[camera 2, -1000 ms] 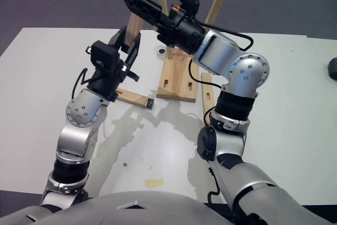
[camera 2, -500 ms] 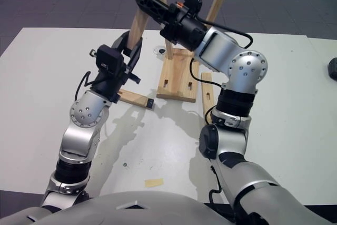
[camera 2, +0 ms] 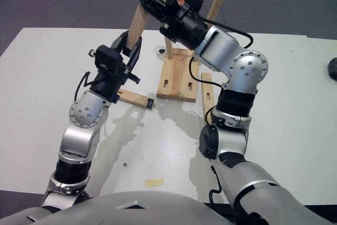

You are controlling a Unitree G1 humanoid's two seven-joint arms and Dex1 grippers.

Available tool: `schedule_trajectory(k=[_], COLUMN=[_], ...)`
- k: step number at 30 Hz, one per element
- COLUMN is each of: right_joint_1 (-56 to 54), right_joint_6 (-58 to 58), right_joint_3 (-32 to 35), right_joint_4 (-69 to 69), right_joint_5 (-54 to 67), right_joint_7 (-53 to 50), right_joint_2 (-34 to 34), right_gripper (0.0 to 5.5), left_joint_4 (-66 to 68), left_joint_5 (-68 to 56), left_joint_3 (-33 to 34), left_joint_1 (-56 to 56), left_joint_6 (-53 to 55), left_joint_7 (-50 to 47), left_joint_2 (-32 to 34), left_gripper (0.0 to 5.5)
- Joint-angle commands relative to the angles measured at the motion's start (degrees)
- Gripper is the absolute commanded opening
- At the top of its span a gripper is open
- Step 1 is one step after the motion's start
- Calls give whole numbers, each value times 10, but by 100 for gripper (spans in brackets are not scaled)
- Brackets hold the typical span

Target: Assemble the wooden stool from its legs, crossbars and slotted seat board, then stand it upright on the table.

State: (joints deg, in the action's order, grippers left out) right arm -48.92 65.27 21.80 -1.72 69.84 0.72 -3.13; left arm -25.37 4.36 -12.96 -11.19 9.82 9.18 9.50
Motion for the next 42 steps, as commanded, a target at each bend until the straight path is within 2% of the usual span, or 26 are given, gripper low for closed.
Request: schedule_trajectory(k=[1, 4, 5, 8, 13, 16, 18, 22, 27, 31, 34, 42], right_joint_1=[4, 12, 15, 19, 12, 21, 37, 76, 171, 246, 307, 354], right_joint_6=[-5, 2, 5, -8, -40, -86, -111, -151, -153, -154, -171, -163], right_joint_3=[-5, -9, -10, -13, -23, -57, -80, -72, -59, -22, -30, -12], right_joint_4=[8, 22, 25, 36, 40, 70, 98, 140, 178, 189, 215, 259], right_joint_5=[11, 17, 18, 8, -16, -99, -156, -225, -259, -266, -288, -266], right_joint_7=[-8, -9, -9, -17, -22, -7, 13, 27, 50, 10, 13, -4], right_joint_2=[-3, -9, -12, -18, -25, -62, -105, -167, -210, -185, -182, -146], right_gripper=[68, 68, 68, 42, 41, 41, 41, 41, 41, 41, 41, 41], left_joint_4=[11, 12, 13, 13, 13, 13, 23, 64, 66, 60, 62, 57], left_joint_5=[12, 13, 12, 4, 1, 1, -1, 9, -21, -10, 2, 10], left_joint_3=[2, 2, 3, 14, 21, 25, 46, 121, 229, 266, 266, 272], left_joint_1=[-4, -3, -3, -3, 0, 22, 54, 85, 41, 13, 12, 23], left_joint_6=[-1, -2, -2, 0, -1, 3, 5, 2, 18, 12, 7, 14], left_joint_7=[0, -1, -2, -6, -7, -1, 0, -44, -156, -231, -252, -276], left_joint_2=[-2, -3, -4, -9, -18, -10, 3, 15, -35, -65, -72, -81], left_gripper=[130, 130, 168, 207, 303, 355, 386, 449, 533, 540, 540, 540])
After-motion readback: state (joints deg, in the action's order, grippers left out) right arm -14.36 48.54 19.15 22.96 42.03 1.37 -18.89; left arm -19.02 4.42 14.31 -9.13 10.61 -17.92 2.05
